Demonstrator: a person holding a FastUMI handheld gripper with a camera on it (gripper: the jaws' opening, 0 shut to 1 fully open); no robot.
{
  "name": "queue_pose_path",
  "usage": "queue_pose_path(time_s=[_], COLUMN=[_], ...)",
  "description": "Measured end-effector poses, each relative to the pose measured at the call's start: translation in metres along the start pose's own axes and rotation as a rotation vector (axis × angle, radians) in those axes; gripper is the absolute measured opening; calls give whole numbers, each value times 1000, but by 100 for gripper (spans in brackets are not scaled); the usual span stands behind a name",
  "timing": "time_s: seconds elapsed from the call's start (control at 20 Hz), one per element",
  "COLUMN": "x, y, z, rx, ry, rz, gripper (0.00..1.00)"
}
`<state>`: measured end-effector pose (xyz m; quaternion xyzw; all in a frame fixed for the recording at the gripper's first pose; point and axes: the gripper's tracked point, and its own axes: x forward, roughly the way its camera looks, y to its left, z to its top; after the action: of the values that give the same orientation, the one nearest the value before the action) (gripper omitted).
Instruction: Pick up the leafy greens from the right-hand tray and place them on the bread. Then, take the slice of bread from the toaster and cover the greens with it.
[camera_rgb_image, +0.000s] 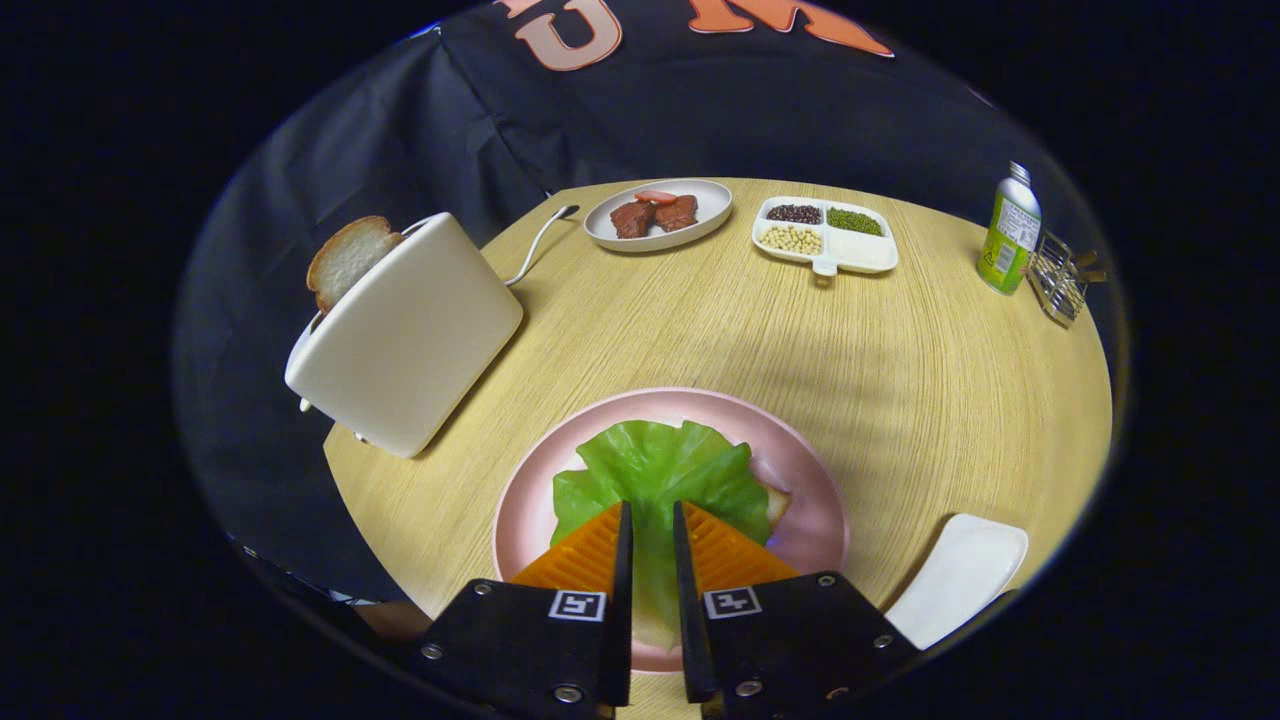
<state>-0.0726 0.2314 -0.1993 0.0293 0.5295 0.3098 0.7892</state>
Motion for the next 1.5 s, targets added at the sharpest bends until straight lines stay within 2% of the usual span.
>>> queue_pose_path(time_s=[0.15, 0.25, 0.35, 0.4, 0.6, 0.7, 1.15, 1.5], x=[-7, -14, -21, -23, -30, -33, -41, -42], y=[5, 16, 30, 33, 48, 58, 128, 185], z=[11, 20, 30, 35, 61, 75, 130, 172], rx=[-2, 12, 42, 45, 65, 77, 100, 64], ry=[-20, -32, -44, -51, -83, -87, -81, -72], rz=[0, 29, 69, 74, 75, 90, 175, 208], gripper=[26, 30, 43, 54, 76, 83, 84, 87])
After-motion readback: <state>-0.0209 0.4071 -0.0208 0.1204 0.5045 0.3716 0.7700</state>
